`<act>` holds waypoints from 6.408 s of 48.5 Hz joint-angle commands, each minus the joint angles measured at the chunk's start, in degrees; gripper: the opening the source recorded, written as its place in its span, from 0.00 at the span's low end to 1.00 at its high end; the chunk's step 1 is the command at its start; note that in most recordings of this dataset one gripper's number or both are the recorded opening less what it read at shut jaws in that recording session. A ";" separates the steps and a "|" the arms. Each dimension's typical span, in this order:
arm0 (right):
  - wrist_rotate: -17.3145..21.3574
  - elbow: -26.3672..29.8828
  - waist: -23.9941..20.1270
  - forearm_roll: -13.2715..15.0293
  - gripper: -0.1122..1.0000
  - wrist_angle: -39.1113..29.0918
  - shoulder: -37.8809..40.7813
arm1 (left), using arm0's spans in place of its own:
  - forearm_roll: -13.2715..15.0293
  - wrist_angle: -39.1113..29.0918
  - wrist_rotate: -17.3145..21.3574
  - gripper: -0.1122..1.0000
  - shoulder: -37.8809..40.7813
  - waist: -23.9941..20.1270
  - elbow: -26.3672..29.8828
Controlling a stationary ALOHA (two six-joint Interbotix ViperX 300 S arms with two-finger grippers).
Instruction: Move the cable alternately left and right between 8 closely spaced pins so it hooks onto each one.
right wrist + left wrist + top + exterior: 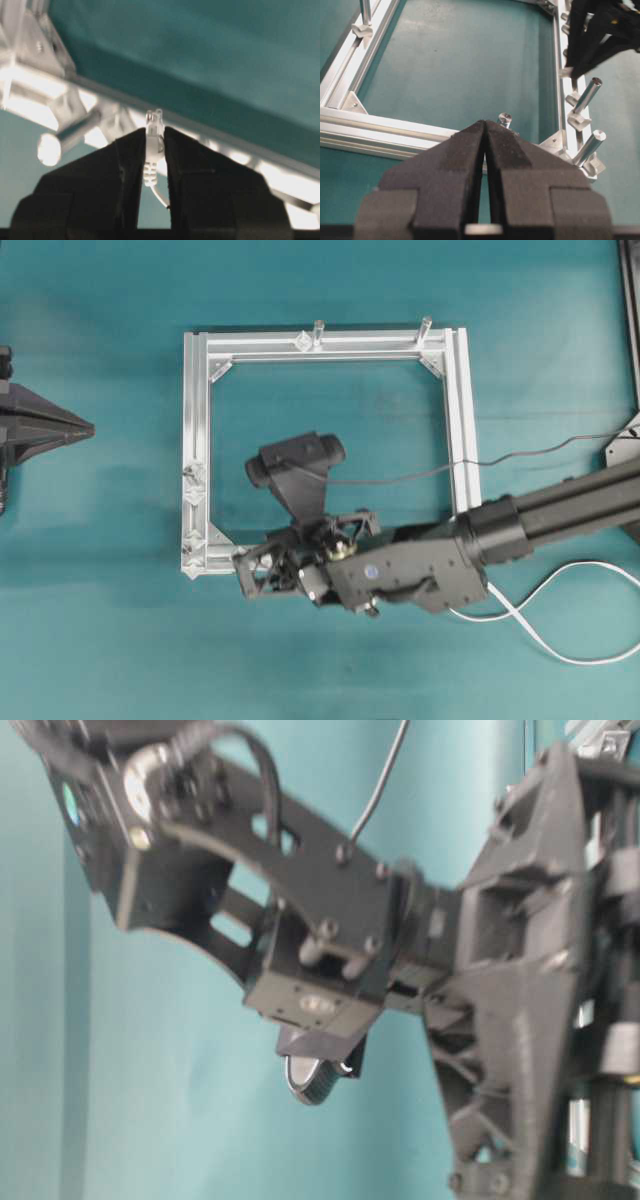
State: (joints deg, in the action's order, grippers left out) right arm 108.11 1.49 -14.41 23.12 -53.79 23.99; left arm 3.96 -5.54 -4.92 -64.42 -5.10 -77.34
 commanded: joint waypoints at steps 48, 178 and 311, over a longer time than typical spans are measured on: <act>-5.71 1.67 9.32 2.02 0.24 8.17 -2.81 | -0.09 0.26 -0.35 0.12 0.26 0.26 0.09; -2.55 14.33 -0.18 -2.37 0.24 5.36 4.83 | -0.09 0.26 -0.35 0.12 0.18 3.08 -1.41; -11.51 35.68 6.50 -1.14 0.24 10.11 18.46 | -0.09 0.26 -0.35 0.12 0.26 3.08 -1.41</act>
State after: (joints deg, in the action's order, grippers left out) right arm 96.94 35.68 -8.53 21.62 -44.12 44.03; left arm 3.96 -5.54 -4.92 -64.51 -2.29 -79.45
